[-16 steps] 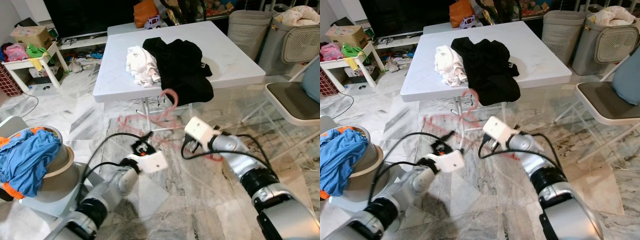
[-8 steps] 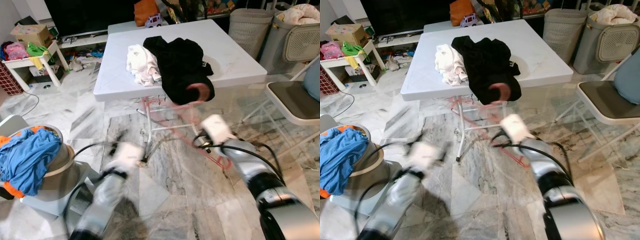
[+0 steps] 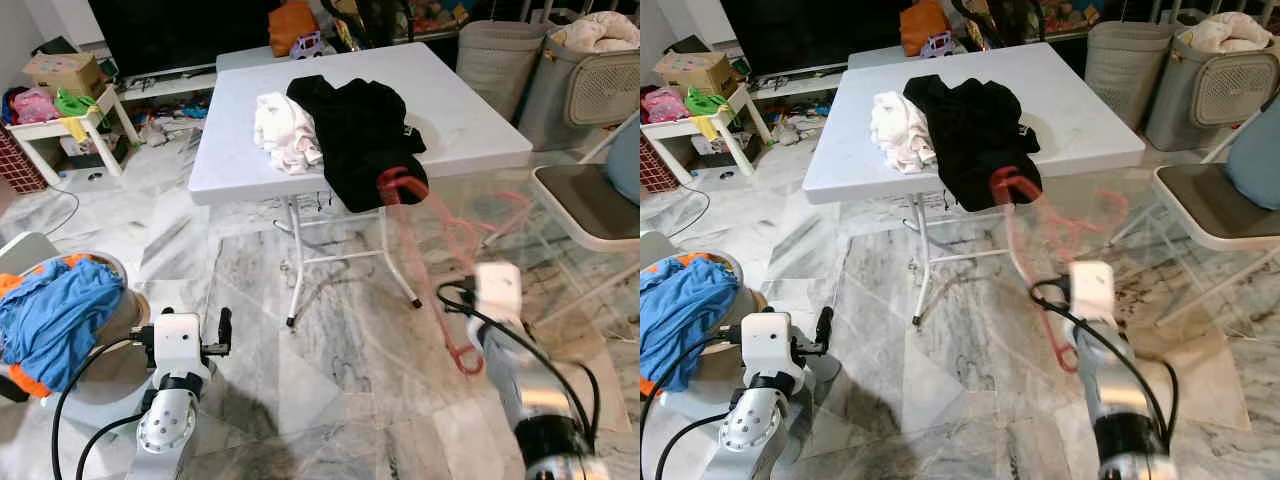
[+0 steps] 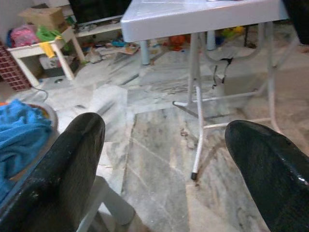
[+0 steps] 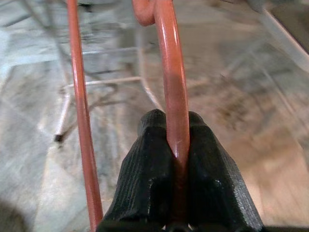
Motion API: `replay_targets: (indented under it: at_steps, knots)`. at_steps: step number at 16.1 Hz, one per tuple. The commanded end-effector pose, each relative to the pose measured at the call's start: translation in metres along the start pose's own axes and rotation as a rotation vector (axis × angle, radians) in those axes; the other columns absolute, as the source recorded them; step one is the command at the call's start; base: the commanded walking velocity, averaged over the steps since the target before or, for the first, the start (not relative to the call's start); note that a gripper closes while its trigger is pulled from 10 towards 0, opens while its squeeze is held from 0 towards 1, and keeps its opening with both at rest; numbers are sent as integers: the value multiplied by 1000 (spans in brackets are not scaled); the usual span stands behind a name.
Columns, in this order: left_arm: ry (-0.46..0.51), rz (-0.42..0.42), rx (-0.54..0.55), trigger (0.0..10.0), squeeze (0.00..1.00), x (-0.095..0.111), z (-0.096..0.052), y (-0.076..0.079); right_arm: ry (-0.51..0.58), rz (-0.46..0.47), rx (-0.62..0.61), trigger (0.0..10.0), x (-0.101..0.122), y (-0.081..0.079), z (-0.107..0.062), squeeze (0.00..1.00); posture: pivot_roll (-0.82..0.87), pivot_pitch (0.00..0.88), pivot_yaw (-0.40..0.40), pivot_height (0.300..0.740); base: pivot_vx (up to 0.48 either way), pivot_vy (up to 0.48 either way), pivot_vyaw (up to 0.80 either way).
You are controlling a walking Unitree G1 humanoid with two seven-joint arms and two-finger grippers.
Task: Hang hanger
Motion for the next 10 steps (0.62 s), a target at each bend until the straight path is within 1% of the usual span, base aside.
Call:
replay_targets:
  at_steps: [1, 2, 4, 5, 7, 10]
  knots:
    - [7, -15, -16, 10000, 0, 6, 3, 2, 35, 1, -55, 10000, 8, 4, -4, 0, -102, 0, 96, 740, 0, 0, 0]
    - [9, -24, -34, 10000, 0, 8, 4, 6, 38, -20, -77, 10000, 7, 5, -8, 0, -106, 0, 98, 740, 0, 0, 0]
    - [-11, -53, -58, 10000, 0, 8, 7, 14, 19, -31, -116, 10000, 3, 9, -16, 0, -115, 0, 99, 740, 0, 0, 0]
    - [-16, -58, -61, 10000, 0, 8, 7, 15, 17, -35, -121, 10000, 3, 10, -17, 0, -115, 0, 99, 740, 0, 0, -406]
    - [-43, -87, -71, 10000, 0, 5, 8, 19, 6, -33, -147, 10000, 2, 17, -18, 0, -120, 0, 98, 740, 0, 0, -800]
    - [-58, -97, -73, 10000, 0, 4, 8, 21, 0, -44, -151, 10000, 4, 17, -20, 0, -121, 0, 94, 740, 0, 0, -800]
Point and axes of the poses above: a point about 5 cm out from each wrist's last joint towards the gripper, its own z axis pointing out of the wrist towards the gripper, its own x axis along the axis of the wrist's last joint, y = z × x, the point moved 2 cm from there along z, pointing out of the wrist towards the gripper, and after that the axes turned 8 degrees about -z, right-handed, at the moved point
